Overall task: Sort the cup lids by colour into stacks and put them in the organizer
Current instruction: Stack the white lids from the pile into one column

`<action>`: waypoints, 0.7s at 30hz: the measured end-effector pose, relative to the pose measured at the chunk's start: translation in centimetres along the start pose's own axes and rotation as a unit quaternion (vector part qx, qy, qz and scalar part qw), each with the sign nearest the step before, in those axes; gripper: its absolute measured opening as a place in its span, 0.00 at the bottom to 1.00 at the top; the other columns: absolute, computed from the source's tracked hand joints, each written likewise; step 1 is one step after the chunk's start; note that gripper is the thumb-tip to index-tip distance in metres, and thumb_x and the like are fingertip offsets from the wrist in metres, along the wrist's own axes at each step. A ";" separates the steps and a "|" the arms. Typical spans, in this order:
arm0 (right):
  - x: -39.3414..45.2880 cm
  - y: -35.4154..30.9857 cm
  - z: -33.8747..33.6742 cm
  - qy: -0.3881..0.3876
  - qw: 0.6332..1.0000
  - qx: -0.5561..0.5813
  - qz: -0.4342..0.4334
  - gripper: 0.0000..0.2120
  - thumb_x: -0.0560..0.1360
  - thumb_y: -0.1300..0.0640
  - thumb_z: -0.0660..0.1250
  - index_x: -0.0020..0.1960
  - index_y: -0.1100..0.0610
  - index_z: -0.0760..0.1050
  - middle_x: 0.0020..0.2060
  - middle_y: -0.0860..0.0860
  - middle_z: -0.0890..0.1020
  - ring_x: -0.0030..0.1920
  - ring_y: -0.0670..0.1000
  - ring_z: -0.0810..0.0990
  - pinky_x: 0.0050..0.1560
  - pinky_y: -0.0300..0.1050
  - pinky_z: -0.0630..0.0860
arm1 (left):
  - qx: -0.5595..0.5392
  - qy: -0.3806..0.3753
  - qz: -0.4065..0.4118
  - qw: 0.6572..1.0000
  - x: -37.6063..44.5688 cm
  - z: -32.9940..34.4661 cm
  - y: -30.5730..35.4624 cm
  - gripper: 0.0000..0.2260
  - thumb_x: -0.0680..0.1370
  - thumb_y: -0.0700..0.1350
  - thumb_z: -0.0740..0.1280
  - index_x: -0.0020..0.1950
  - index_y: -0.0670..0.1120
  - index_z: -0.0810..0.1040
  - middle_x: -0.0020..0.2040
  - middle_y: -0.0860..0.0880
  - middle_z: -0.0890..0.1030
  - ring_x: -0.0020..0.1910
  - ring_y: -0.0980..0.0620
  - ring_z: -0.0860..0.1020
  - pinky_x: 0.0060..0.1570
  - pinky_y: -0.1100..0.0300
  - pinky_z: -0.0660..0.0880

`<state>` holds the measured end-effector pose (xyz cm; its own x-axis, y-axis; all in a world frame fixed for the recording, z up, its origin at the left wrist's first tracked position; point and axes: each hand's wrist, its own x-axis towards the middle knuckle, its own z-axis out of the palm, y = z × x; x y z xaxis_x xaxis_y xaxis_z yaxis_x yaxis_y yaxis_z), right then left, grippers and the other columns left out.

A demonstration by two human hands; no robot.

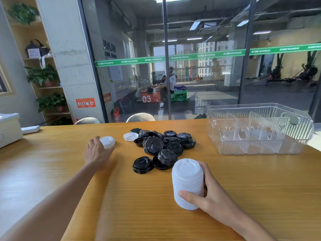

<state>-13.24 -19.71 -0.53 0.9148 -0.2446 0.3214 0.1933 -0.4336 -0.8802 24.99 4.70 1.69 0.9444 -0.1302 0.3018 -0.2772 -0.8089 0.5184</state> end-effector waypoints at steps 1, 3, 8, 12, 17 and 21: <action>0.0 0.0 0.0 0.000 1.000 -0.001 -0.001 0.37 0.74 0.43 0.81 0.74 0.38 0.64 0.66 0.41 0.80 0.67 0.46 0.80 0.64 0.39 0.75 | -0.004 -0.002 -0.012 1.000 0.4 0.1 -0.1 0.42 0.78 0.58 0.75 0.83 0.40 0.61 0.78 0.36 0.68 0.77 0.34 0.68 0.73 0.40 0.69; 0.0 0.0 -0.1 -0.001 1.000 -0.005 -0.005 0.37 0.74 0.43 0.81 0.75 0.38 0.64 0.66 0.40 0.80 0.68 0.45 0.79 0.63 0.36 0.74 | -0.005 -0.008 -0.030 0.999 1.2 0.3 -0.3 0.46 0.78 0.62 0.75 0.85 0.39 0.59 0.79 0.36 0.67 0.78 0.35 0.67 0.75 0.40 0.68; 0.1 -0.1 -0.1 0.001 1.000 -0.018 -0.007 0.36 0.72 0.41 0.81 0.72 0.33 0.64 0.66 0.38 0.79 0.67 0.43 0.78 0.61 0.29 0.71 | 0.002 -0.018 -0.064 0.998 3.2 0.8 -1.0 0.52 0.76 0.68 0.73 0.86 0.39 0.55 0.81 0.37 0.65 0.80 0.36 0.65 0.76 0.40 0.67; 0.5 -0.1 -0.1 -0.001 1.000 -0.026 -0.007 0.37 0.69 0.38 0.80 0.72 0.31 0.64 0.66 0.38 0.79 0.68 0.43 0.78 0.65 0.37 0.73 | 0.009 -0.018 -0.068 0.998 4.3 1.5 -1.4 0.54 0.75 0.71 0.73 0.87 0.41 0.53 0.82 0.38 0.66 0.81 0.36 0.64 0.78 0.39 0.62; 0.5 0.0 -0.1 0.000 0.999 -0.034 -0.008 0.38 0.68 0.36 0.80 0.72 0.32 0.63 0.67 0.39 0.78 0.68 0.43 0.77 0.65 0.40 0.72 | 0.013 -0.003 -0.054 0.998 5.1 2.1 -2.1 0.44 0.75 0.72 0.71 0.81 0.44 0.68 0.76 0.41 0.74 0.75 0.37 0.71 0.73 0.41 0.66; 0.4 -0.1 -0.1 0.000 1.000 -0.029 -0.010 0.38 0.69 0.38 0.81 0.72 0.32 0.64 0.67 0.38 0.78 0.68 0.43 0.78 0.65 0.39 0.72 | 0.008 0.008 -0.056 0.998 4.7 1.9 -2.1 0.41 0.75 0.72 0.72 0.75 0.43 0.73 0.70 0.42 0.78 0.70 0.38 0.75 0.69 0.42 0.69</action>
<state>-12.88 -19.81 -0.24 0.9114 -0.2354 0.3376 0.1895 -0.4884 -0.8518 30.36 4.70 0.50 0.9665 -0.0293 0.2550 -0.1668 -0.8267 0.5373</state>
